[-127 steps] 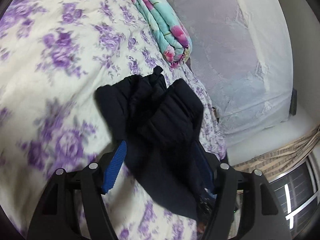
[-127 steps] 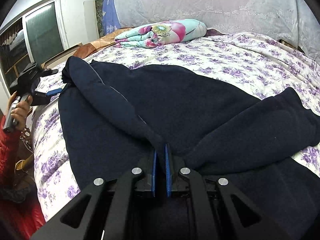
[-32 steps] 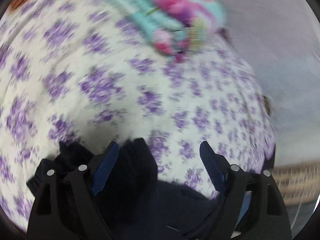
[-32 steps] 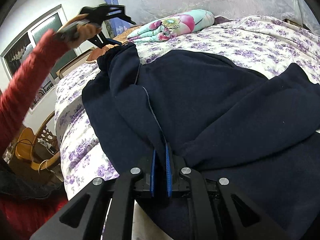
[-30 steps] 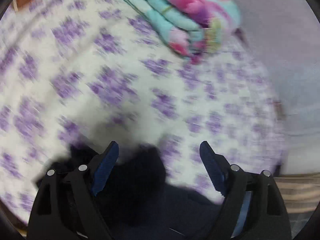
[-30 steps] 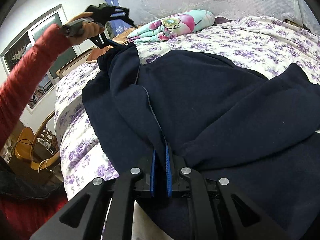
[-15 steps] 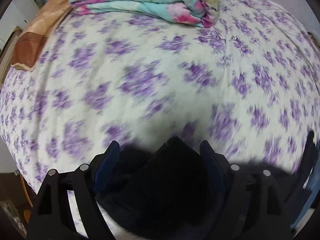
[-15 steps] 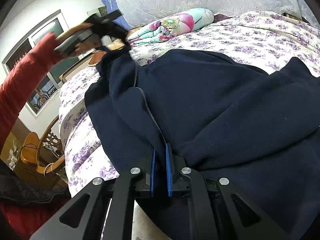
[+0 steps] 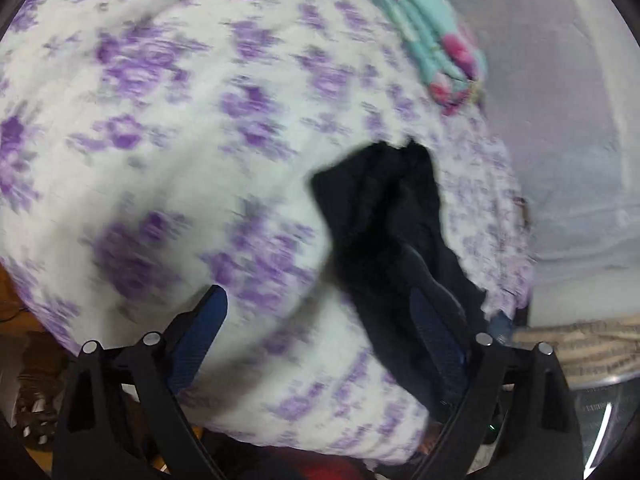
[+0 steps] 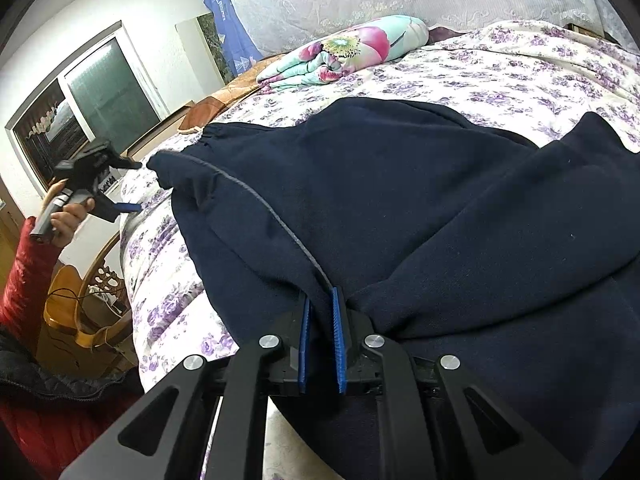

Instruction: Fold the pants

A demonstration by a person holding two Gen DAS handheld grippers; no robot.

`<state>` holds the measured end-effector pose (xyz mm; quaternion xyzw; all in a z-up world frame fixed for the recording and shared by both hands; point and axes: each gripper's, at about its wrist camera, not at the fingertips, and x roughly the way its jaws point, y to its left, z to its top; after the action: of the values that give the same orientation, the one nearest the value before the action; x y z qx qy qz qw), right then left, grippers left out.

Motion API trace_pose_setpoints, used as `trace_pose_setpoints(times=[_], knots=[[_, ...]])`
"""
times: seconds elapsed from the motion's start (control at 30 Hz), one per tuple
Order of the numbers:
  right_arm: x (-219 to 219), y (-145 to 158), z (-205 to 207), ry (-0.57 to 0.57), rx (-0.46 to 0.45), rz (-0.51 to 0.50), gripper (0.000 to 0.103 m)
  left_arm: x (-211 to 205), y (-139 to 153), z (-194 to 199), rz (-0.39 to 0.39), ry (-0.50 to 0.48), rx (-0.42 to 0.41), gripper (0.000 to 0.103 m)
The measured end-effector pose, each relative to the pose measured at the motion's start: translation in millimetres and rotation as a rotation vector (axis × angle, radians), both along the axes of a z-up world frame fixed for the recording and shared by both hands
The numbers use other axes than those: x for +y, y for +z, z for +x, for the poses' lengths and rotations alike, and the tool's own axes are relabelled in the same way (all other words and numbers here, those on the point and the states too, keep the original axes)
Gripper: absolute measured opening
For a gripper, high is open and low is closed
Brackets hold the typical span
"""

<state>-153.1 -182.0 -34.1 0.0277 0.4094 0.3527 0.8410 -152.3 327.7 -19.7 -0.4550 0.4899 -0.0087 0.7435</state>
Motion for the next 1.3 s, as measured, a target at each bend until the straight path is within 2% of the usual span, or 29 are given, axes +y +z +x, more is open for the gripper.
trace_pose_setpoints(times=[0.1,0.17,0.3,0.33,0.4,0.43,0.47,0.5,0.53,0.67,0.7,0.8,0.87,0.9,0.93,0.97,1.03,1.07,1.1,1.13,1.17,1.2,1.23,1.3], knots=[[3,1,-2,-0.003,-0.011,-0.017,0.011,-21,10,9,-0.078,-0.031,-0.048,0.09],[4,1,-3,-0.004,-0.019,-0.027,0.011,-37,19,22,-0.09,-0.054,-0.069,0.09],[5,2,-5,-0.007,-0.036,-0.047,0.011,-58,14,48,-0.105,-0.066,-0.019,0.088],[6,3,-7,-0.009,-0.047,-0.058,0.011,-59,10,51,-0.114,-0.057,0.003,0.083],[8,5,-10,-0.015,-0.072,-0.084,0.01,-58,4,54,-0.125,-0.047,0.026,0.059],[10,6,-13,-0.019,-0.091,-0.103,0.009,-55,2,52,-0.139,-0.042,0.02,0.054],[11,7,-15,-0.021,-0.103,-0.112,0.008,-51,1,51,-0.146,-0.047,0.006,0.043],[12,9,-18,-0.022,-0.122,-0.125,0.008,-50,2,49,-0.143,-0.052,-0.007,0.026],[13,13,-21,-0.022,-0.142,-0.134,0.007,-49,4,48,-0.14,-0.063,-0.025,0.019],[9,38,-14,-0.023,-0.175,-0.116,0.006,-51,29,66,-0.073,-0.106,-0.089,0.014],[9,46,-12,-0.031,-0.196,-0.118,0.005,-54,40,77,-0.049,-0.12,-0.122,0.013],[4,88,-12,-0.098,-0.329,-0.122,0.005,-69,89,110,-0.024,-0.171,-0.321,0.011],[3,102,-23,-0.112,-0.392,-0.133,0.005,-80,124,112,0.036,-0.232,-0.532,0.011],[3,102,-28,-0.107,-0.403,-0.15,0.005,-82,128,109,0.062,-0.255,-0.585,0.011],[5,95,-34,-0.089,-0.398,-0.172,0.006,-82,124,102,0.089,-0.288,-0.611,0.011],[7,84,-38,-0.064,-0.369,-0.191,0.006,-75,105,97,0.077,-0.303,-0.577,0.011],[22,45,-41,0.011,-0.265,-0.239,0.006,-49,43,90,-0.02,-0.28,-0.423,0.011],[29,29,-42,0.04,-0.234,-0.268,0.006,-39,19,87,-0.059,-0.271,-0.372,0.01],[39,9,-45,0.066,-0.226,-0.32,0.006,-28,-6,82,-0.095,-0.254,-0.316,0.01],[43,4,-47,0.066,-0.24,-0.34,0.006,-18,-30,72,-0.142,-0.234,-0.284,0.012],[43,6,-47,0.059,-0.242,-0.339,0.006,-13,-38,63,-0.18,-0.234,-0.301,0.012],[40,11,-45,0.051,-0.227,-0.314,0.006,-13,-36,57,-0.172,-0.24,-0.312,0.014],[37,13,-44,0.047,-0.214,-0.294,0.006,-15,-28,49,-0.109,-0.255,-0.326,0.016],[34,9,-45,0.04,-0.196,-0.278,0.007,-18,-19,42,-0.034,-0.258,-0.32,0.028]])
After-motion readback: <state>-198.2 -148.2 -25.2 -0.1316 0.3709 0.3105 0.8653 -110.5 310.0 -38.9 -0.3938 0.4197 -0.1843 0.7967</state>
